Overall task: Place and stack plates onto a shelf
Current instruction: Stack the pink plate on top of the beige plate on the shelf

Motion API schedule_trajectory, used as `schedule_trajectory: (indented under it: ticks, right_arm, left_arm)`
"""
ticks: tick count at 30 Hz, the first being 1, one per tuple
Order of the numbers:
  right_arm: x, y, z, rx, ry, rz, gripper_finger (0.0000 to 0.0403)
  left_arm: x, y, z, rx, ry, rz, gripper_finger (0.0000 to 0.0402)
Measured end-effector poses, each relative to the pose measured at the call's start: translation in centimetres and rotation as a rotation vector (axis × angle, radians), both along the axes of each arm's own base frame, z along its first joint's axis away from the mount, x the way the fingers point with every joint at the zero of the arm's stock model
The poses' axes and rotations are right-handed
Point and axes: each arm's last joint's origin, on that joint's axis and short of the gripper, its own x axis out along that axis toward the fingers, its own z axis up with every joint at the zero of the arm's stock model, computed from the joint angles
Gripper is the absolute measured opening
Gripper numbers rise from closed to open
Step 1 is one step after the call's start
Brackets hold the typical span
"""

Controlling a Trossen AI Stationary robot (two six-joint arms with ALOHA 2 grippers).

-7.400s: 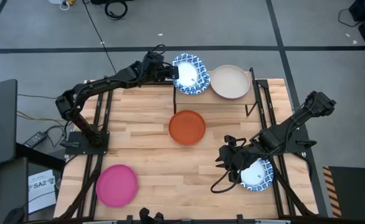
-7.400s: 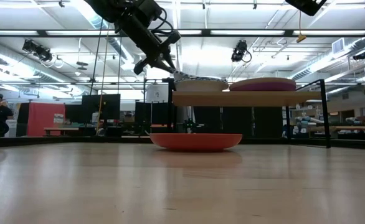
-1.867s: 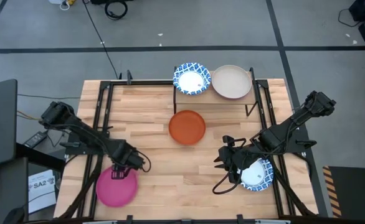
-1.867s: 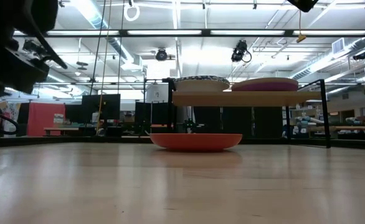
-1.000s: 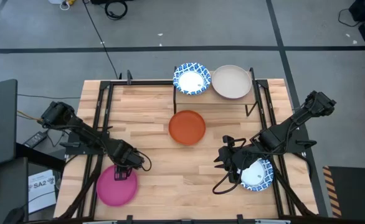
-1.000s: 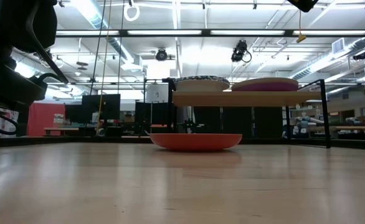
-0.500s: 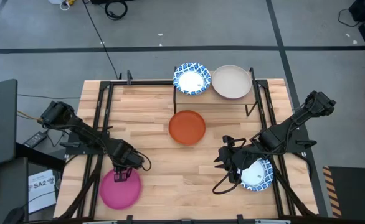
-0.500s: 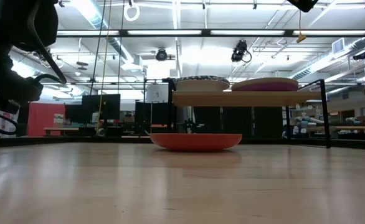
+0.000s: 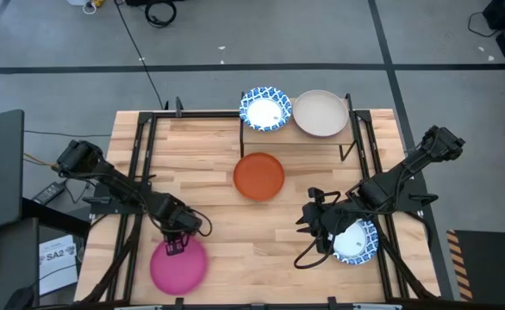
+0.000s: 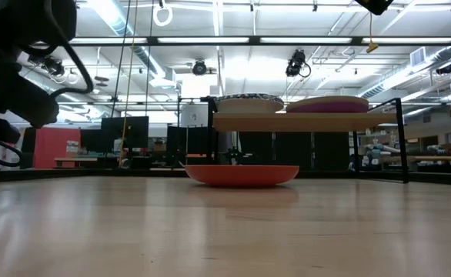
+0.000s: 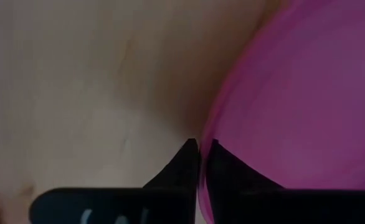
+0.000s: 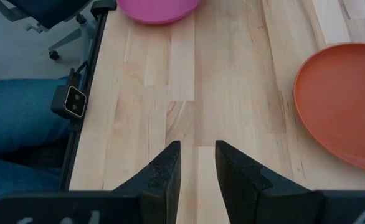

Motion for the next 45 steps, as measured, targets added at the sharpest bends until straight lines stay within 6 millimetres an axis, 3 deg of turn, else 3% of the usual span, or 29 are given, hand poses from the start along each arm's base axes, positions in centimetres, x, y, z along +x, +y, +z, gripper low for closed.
schedule_trajectory:
  ticks: [8,17,31,37,45]
  right_arm:
    - [0.0,0.0,0.0,0.000,0.000,0.000,0.0105]
    - [0.1,0.0,0.0,0.003,-0.005,-0.001,0.0105]
    - [0.5,-0.5,0.6,-0.135,-0.147,-0.185,0.0105]
    - [0.8,-1.3,0.8,-0.231,-0.213,-0.317,0.0105]
    - [1.9,-2.7,1.4,-0.213,-0.287,-0.426,0.0105]
  left_arm:
    - [1.4,-0.5,0.2,-0.008,-0.137,0.112,0.0023]
    - [3.8,-0.8,0.9,0.059,-0.451,0.302,0.0022]
    - [6.0,-0.2,2.8,0.386,-0.934,0.587,0.0022]
    - [6.3,0.2,3.6,0.530,-1.072,0.709,0.0018]
    - [6.5,0.6,4.4,0.672,-1.198,0.857,0.0017]
